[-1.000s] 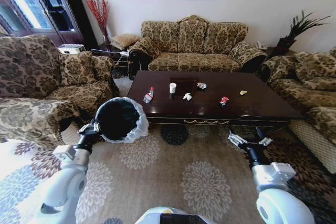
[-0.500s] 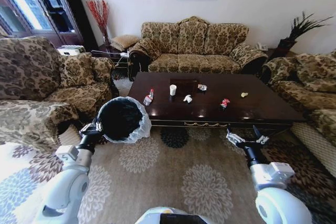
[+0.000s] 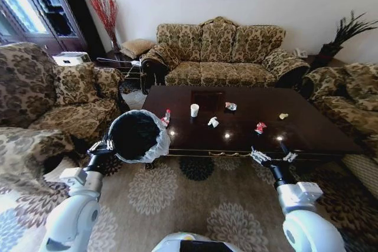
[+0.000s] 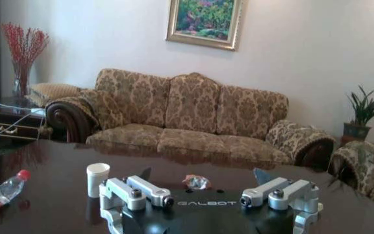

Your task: Move to the front of the table and place the trash on the table into the trash bin.

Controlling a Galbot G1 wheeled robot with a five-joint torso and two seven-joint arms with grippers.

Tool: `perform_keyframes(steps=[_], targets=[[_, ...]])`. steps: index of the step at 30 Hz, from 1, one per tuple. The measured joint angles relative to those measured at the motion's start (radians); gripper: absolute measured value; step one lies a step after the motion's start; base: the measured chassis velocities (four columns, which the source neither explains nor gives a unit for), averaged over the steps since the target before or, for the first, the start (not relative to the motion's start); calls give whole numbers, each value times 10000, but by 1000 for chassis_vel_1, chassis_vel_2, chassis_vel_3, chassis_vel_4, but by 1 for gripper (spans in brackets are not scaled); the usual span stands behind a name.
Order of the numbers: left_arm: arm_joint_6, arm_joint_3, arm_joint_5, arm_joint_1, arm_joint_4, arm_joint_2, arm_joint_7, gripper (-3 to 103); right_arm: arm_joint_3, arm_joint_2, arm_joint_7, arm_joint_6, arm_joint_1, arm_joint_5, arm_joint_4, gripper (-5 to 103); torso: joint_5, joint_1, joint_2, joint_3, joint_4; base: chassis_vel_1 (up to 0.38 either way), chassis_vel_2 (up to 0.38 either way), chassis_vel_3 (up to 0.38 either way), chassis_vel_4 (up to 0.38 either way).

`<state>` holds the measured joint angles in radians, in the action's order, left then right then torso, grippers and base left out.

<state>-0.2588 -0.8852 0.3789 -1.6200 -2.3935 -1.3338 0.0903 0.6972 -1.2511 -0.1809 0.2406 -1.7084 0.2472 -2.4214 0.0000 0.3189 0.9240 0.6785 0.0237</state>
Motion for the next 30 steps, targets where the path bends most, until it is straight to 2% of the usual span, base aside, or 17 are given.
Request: perform_keyframes(steps=[12, 19, 22, 25, 30], targets=[[10, 19, -250, -94, 36, -139, -140, 3, 71, -48, 18, 0, -105, -28, 0, 100, 0, -17, 7, -7, 1, 81, 31, 28, 68], [204, 38, -384, -67, 178, -154, -164, 3, 66, -35, 45, 24, -86, -51, -13, 100, 0, -8, 5, -4, 7, 62, 82, 81, 53], [329, 79, -539, -49, 200, -167, -255, 3, 92, -44, 209, 18, -92, -41, 1, 100, 0, -14, 6, -6, -4, 0, 0, 0, 0], [347, 103, -555, -48, 199, -178, -283, 3, 77, -50, 223, 15, -102, -39, 11, 100, 0, -14, 6, -6, -5, 0, 0, 0, 0], [351, 109, -589, -112, 167, -192, -284, 3, -15, -96, 224, 4, -112, -58, 61, 100, 0, -15, 6, -6, 3, -33, 43, 30, -19]])
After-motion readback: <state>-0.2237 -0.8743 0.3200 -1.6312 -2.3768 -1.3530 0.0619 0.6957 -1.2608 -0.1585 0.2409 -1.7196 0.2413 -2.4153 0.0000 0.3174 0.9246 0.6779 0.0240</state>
